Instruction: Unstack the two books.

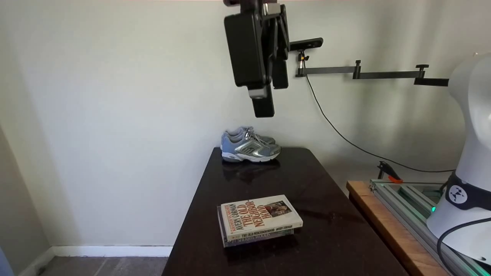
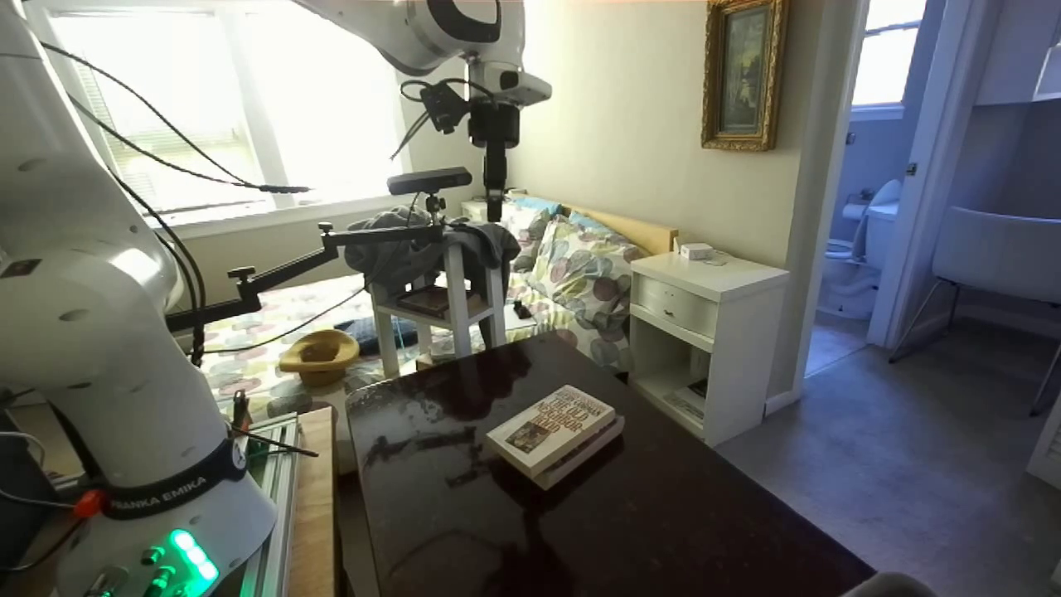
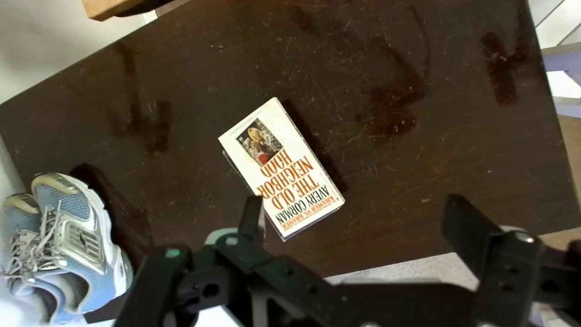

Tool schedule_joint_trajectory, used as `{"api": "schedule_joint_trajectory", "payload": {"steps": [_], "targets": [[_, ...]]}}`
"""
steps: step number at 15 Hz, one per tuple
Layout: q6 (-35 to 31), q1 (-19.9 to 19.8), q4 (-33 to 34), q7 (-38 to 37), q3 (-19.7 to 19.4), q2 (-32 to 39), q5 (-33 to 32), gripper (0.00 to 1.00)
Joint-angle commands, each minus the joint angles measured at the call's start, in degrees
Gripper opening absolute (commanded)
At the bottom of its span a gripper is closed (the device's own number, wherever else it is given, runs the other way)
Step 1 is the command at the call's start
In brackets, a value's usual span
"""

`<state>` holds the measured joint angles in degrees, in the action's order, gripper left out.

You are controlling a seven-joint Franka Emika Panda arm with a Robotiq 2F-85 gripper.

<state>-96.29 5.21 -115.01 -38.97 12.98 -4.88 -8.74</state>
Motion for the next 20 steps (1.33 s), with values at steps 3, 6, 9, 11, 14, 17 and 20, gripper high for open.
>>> {"api": "schedule_joint_trajectory", "payload": {"steps": [3,6,9,11,14,17,20], "targets": [[0.6,1.4,0.0,-3.3,-0.1,-0.1,-5.7,1.0],[-5.5,1.9,-4.1,-4.3,0.3,0.5,-15.9,1.0],[-14.7,2.3,-8.5,-9.0,-0.1,0.7,-21.2,1.0],[-22.2,1.9,-11.9,-12.8,-1.1,0.4,-18.8,1.0],[-30.7,1.5,-16.6,-14.6,-2.2,0.4,-19.2,1.0],[-34.1,1.3,-20.5,-15.1,-2.6,0.5,-22.3,1.0],[-36.6,1.4,-24.5,-13.9,-2.7,1.0,-25.8,1.0]]}}
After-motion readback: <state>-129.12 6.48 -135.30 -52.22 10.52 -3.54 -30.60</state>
